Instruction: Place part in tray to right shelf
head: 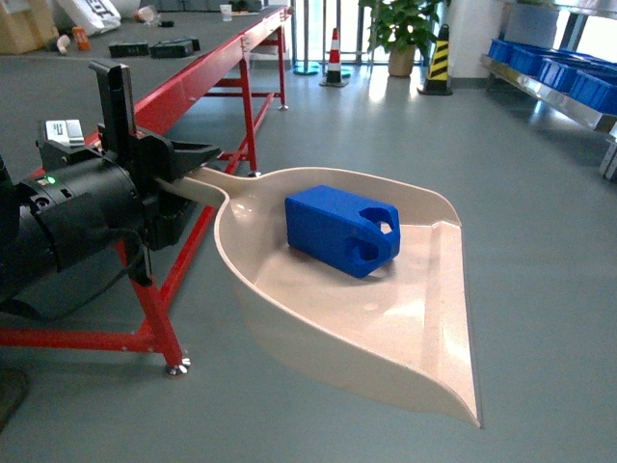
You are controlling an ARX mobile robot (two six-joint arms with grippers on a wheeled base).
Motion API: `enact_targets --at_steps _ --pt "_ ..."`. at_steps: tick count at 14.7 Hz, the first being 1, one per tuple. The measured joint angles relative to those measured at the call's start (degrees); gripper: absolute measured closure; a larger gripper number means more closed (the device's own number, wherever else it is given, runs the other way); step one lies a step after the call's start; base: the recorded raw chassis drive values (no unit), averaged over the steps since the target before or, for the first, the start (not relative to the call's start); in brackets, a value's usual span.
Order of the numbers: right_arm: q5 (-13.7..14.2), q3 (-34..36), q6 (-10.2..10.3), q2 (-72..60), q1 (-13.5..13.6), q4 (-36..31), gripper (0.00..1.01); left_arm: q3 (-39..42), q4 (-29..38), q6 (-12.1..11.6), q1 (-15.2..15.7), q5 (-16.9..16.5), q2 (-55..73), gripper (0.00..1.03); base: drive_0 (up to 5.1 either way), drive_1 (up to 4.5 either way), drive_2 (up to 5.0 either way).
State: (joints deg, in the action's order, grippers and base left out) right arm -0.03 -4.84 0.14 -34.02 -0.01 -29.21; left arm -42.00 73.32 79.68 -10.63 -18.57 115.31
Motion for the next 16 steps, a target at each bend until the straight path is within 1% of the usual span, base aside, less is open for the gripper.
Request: enact_targets --at_steps 2,3,6,8,16 --pt "0.22 0.00 0.00 0.02 0.00 0.24 0.03 0.00 0.04 -0.11 -0.39 0.07 0.00 0.90 5.2 -2.28 -2.3" --pt "0.22 0.00 0.00 0.00 0.00 0.20 0.03 0.00 0.11 -0.09 -1.03 -0.87 0.00 0.90 5.2 -2.28 -2.3" --pt "0.04 0.00 0.00 -0.04 0.00 0.17 0.03 0.20 -0.15 -0.13 -0.04 -0.22 -0.09 0.90 5.2 -2.28 -2.3" --pt "0.04 0.00 0.00 0.00 0.00 0.09 0.03 0.20 0.04 -0.13 -0.04 -0.22 -0.09 0.90 5.2 -2.28 -2.3" --pt "0.04 0.00 0.00 0.00 0.00 0.02 0.03 0.15 0.28 -0.13 -0.04 -0.20 -0.09 0.90 0.0 4.30 -4.2"
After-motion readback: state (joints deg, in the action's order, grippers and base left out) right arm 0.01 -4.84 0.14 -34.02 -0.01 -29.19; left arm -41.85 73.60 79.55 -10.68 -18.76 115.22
